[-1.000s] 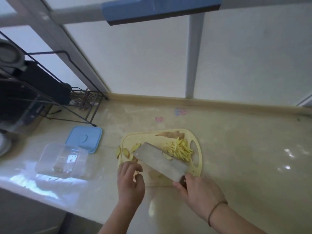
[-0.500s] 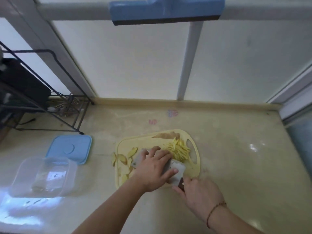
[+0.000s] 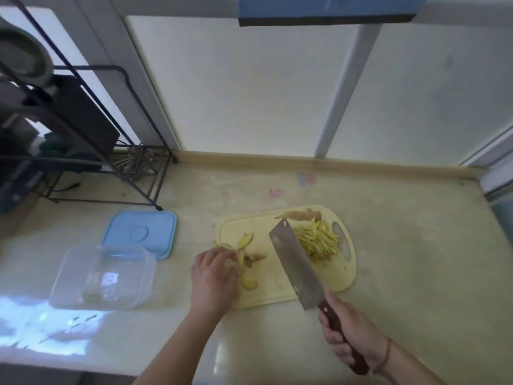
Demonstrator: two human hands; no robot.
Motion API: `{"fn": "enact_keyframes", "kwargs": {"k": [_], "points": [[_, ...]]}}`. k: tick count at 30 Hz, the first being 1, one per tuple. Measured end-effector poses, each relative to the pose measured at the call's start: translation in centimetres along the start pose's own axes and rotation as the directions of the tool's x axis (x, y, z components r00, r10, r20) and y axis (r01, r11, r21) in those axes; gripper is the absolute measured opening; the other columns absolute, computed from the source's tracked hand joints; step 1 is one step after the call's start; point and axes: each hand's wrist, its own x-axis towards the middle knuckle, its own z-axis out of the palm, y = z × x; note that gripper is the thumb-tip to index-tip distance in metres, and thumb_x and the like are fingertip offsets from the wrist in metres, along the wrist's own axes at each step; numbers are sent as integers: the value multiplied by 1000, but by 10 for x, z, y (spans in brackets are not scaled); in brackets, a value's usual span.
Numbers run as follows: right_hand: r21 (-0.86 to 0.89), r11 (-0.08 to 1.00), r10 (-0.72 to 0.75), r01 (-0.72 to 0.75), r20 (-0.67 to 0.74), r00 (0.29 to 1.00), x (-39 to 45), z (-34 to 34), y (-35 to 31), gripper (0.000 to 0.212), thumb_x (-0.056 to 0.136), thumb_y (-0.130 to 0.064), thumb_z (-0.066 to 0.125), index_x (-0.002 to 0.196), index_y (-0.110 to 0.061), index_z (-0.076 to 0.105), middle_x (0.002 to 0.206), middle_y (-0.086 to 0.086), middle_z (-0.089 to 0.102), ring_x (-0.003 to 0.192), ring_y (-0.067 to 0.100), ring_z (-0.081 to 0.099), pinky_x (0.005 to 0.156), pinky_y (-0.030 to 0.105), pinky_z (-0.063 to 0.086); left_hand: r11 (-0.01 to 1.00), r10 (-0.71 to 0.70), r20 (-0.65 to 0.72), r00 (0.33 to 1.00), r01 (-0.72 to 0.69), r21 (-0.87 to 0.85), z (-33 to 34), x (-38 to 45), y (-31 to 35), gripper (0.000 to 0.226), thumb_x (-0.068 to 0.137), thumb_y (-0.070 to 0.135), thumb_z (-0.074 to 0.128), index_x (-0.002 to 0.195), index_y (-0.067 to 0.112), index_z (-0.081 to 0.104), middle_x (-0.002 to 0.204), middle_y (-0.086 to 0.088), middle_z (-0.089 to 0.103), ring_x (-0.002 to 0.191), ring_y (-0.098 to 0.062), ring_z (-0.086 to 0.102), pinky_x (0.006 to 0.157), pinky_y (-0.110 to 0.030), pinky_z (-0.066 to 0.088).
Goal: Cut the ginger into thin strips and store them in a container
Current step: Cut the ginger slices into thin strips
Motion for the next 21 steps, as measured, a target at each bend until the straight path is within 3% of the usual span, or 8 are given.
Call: {"fn": "enact_keyframes", "kwargs": {"k": [6, 12, 15, 17, 21], "points": [[104, 994, -25, 31, -55, 998, 10, -12, -5, 53, 87, -64, 44, 77, -12, 45, 54, 4, 28, 32, 9, 21, 32, 13, 24, 993, 69, 36, 997, -72, 90, 3, -6, -4, 37, 81, 42, 55, 102, 19, 75, 104, 2, 70, 100, -27, 59, 83, -42, 49], [17, 999, -40, 41, -66, 997, 13, -6, -6, 56, 94, -65, 41, 78, -11, 44, 53, 5, 29, 33, 11, 23, 33, 15, 25, 996, -17, 12, 1000, 16, 86, 7, 19, 8, 37, 82, 45, 58, 105, 19, 73, 104, 3, 68, 101, -24, 55, 84, -39, 45], [2, 999, -51, 51, -71, 996, 14, -6, -6, 57, 88, -66, 43, 77, -10, 44, 52, 5, 30, 32, 10, 24, 34, 14, 26, 981, 41, 112, 993, -61, 184, 8, 45, 13, 34, 83, 33, 66, 113, 17, 72, 110, 1, 72, 106, -33, 58, 89, -44, 42], [-22, 998, -55, 53, -74, 996, 15, -8, -5, 57, 89, -66, 42, 78, -10, 44, 53, 5, 30, 33, 11, 24, 34, 15, 26, 965, 31, 223, 974, -87, 248, 7, 58, 20, 36, 90, 28, 64, 125, 20, 67, 117, 3, 70, 115, -30, 52, 94, -41, 32], [-40, 997, -63, 61, -62, 996, 16, -10, -5, 58, 88, -67, 43, 79, -10, 44, 54, 6, 31, 34, 11, 24, 34, 15, 27, 969, -107, 270, 957, 39, 244, 9, 69, 32, 43, 88, 18, 56, 130, 23, 62, 111, 5, 69, 116, -24, 47, 95, -36, 27]]}}
